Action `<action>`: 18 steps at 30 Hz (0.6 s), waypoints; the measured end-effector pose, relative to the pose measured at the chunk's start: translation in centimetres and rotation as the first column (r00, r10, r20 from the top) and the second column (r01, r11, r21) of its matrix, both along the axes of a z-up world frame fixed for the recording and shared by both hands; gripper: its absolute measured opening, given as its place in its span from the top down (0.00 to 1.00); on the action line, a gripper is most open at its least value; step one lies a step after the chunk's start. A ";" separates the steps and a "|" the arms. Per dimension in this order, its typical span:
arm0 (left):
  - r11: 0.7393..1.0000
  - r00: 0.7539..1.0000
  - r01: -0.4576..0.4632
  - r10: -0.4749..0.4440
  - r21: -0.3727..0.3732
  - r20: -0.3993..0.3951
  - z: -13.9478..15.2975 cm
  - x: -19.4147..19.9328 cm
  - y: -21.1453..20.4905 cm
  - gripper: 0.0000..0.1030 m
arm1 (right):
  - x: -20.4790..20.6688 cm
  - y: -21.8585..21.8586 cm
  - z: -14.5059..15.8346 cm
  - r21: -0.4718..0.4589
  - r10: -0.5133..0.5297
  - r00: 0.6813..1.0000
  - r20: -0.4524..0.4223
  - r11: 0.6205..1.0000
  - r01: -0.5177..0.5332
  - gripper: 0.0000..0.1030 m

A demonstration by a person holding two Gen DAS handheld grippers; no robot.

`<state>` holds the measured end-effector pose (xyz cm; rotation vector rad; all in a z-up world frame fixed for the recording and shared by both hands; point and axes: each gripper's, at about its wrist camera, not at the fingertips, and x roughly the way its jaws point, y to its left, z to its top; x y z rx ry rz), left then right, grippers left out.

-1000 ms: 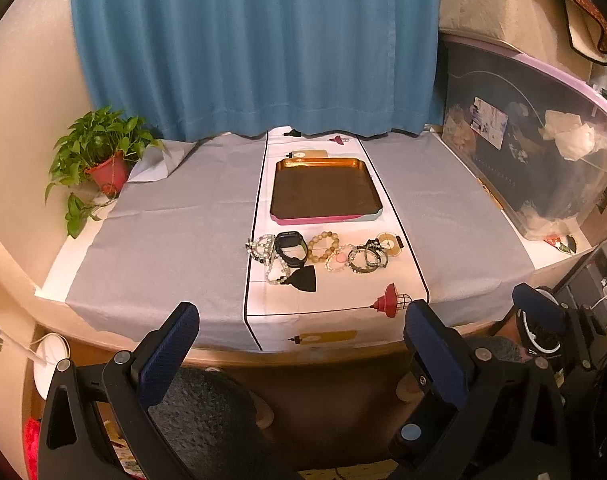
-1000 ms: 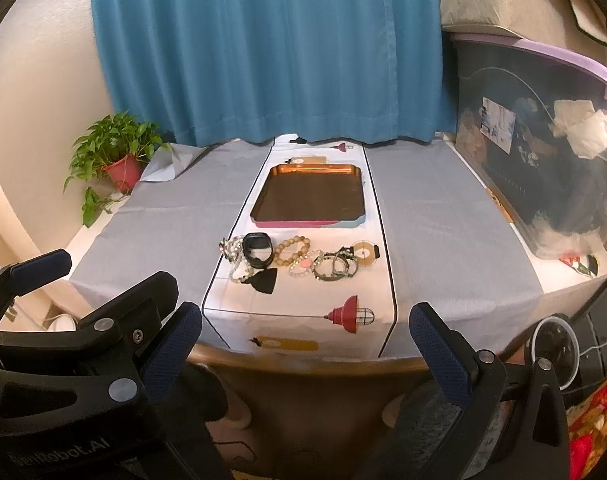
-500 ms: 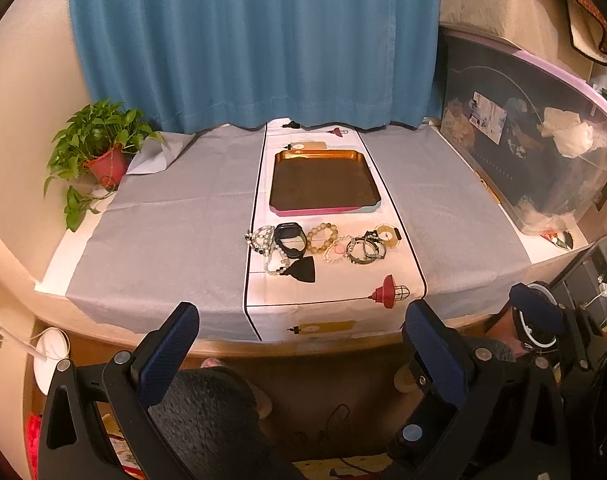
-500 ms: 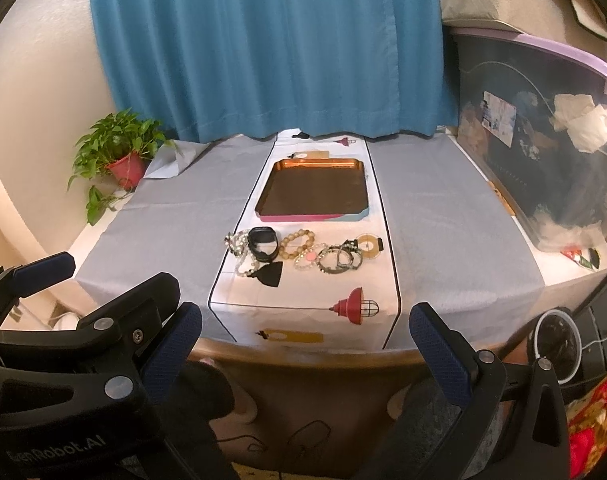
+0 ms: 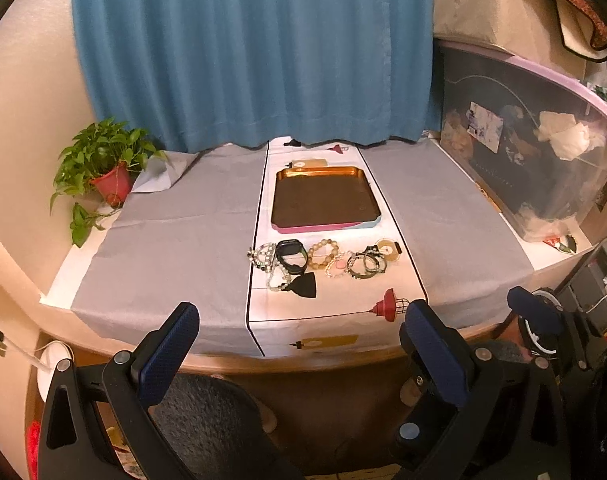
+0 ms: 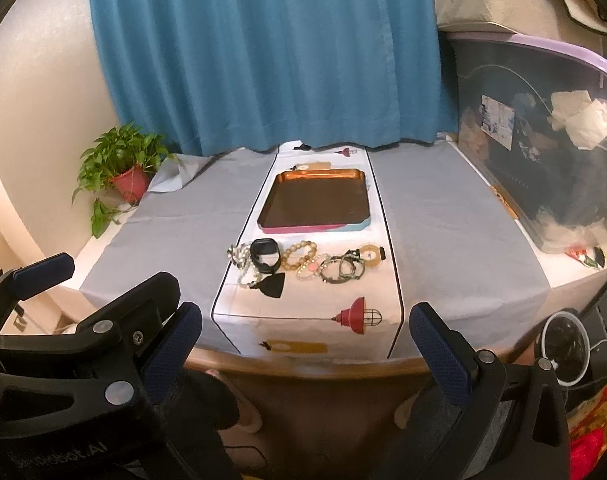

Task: Organize jewelry

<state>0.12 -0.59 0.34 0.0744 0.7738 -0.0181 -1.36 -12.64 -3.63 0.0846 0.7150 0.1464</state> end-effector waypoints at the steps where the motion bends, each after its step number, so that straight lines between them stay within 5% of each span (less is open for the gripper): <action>1: 1.000 1.000 0.000 0.000 0.001 0.001 0.1 -0.1 -0.1 0.01 | -0.1 -0.1 0.2 0.001 0.000 1.000 0.001 1.000 0.000 0.00; 10: 1.000 1.000 0.001 -0.001 -0.004 0.004 0.2 -0.3 -0.1 0.01 | -0.2 -0.1 0.5 -0.016 -0.001 1.000 0.007 1.000 0.001 0.00; 18: 0.998 0.997 0.019 -0.023 -0.063 -0.069 -0.2 1.0 1.4 0.01 | 1.7 1.3 -0.5 -0.039 0.005 0.999 -0.044 0.999 -0.007 0.00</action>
